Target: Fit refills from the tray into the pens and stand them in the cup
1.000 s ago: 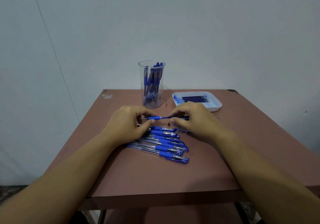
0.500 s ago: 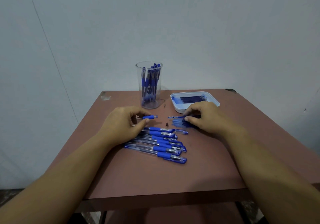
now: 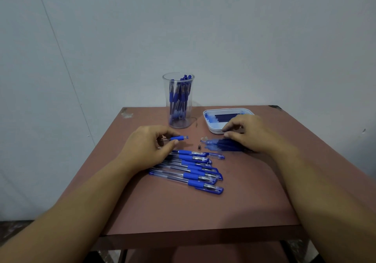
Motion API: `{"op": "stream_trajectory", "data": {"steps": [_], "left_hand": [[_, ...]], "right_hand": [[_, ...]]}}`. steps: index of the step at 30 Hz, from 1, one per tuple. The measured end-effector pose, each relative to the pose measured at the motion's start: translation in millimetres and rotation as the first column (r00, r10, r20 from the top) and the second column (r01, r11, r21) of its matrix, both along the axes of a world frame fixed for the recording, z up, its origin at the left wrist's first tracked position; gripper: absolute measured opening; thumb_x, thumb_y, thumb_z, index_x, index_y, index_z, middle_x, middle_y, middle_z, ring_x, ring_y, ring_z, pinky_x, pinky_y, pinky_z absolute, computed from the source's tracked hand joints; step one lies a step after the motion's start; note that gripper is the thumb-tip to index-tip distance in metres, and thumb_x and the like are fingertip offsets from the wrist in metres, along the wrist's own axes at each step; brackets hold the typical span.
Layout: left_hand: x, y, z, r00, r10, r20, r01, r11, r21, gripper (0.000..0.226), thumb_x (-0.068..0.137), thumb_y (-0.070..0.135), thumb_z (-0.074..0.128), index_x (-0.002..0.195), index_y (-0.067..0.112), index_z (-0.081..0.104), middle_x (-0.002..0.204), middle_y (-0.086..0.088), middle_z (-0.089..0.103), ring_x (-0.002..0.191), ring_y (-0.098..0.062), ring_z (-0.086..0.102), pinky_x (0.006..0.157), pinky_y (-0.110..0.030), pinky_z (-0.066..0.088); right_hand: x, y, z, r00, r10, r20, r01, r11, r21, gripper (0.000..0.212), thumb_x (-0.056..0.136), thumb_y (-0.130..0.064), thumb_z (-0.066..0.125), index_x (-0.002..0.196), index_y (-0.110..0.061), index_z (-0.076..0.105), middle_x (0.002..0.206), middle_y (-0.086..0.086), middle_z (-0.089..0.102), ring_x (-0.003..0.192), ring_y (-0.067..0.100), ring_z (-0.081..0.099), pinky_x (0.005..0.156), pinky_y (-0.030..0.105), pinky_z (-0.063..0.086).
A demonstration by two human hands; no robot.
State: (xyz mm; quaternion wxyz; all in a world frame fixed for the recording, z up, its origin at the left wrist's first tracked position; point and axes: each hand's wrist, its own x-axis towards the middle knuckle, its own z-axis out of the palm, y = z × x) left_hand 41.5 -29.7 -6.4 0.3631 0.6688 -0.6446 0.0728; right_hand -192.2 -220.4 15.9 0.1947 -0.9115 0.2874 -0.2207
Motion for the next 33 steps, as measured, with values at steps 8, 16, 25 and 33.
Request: {"op": "stream_trajectory", "data": {"steps": [8,16,25,33], "left_hand": [[4.8,-5.9,-2.9,1.0,0.007,-0.023,-0.007,1.0,0.003,0.021,0.081,0.039,0.064,0.1,0.039,0.074,0.079,0.02,0.07,0.069,-0.006,0.063,0.062,-0.023,0.051],[7.7,-9.1,-2.0,1.0,0.013,0.009,-0.013,1.0,-0.016,0.02,0.084,0.029,0.074,0.1,0.042,0.073,0.076,0.027,0.065,0.067,-0.002,0.06,0.061,-0.021,0.049],[8.9,-12.8,-3.5,1.0,-0.013,-0.013,0.012,0.999,-0.032,0.019,0.083,0.039,0.067,0.1,0.041,0.073,0.081,0.022,0.07,0.068,-0.006,0.062,0.061,-0.029,0.053],[11.1,-11.6,-4.8,1.0,-0.001,-0.017,0.001,1.0,-0.026,0.021,0.083,0.045,0.064,0.101,0.041,0.072,0.081,0.019,0.07,0.068,-0.006,0.061,0.062,-0.031,0.054]], "right_hand": [[22.2,-44.2,20.8,0.982,-0.039,-0.184,0.028,0.998,-0.061,0.014,0.09,-0.022,0.067,0.102,-0.028,0.072,0.106,-0.008,0.066,0.097,0.01,0.06,0.086,0.026,0.046],[38.8,-67.2,17.6,0.948,-0.076,-0.31,0.073,0.997,-0.021,0.028,0.089,-0.017,0.068,0.117,-0.021,0.069,0.114,-0.002,0.067,0.095,0.012,0.06,0.085,0.025,0.044],[45.0,-68.3,16.0,0.935,-0.06,-0.349,0.043,0.997,-0.058,0.012,0.09,-0.015,0.066,0.098,-0.018,0.074,0.098,-0.004,0.068,0.081,0.006,0.058,0.073,0.025,0.043],[31.1,-31.2,49.1,0.997,0.021,-0.071,-0.026,0.997,-0.072,0.005,0.094,-0.024,0.061,0.096,-0.028,0.064,0.087,-0.008,0.066,0.082,0.009,0.06,0.073,0.026,0.048]]}}
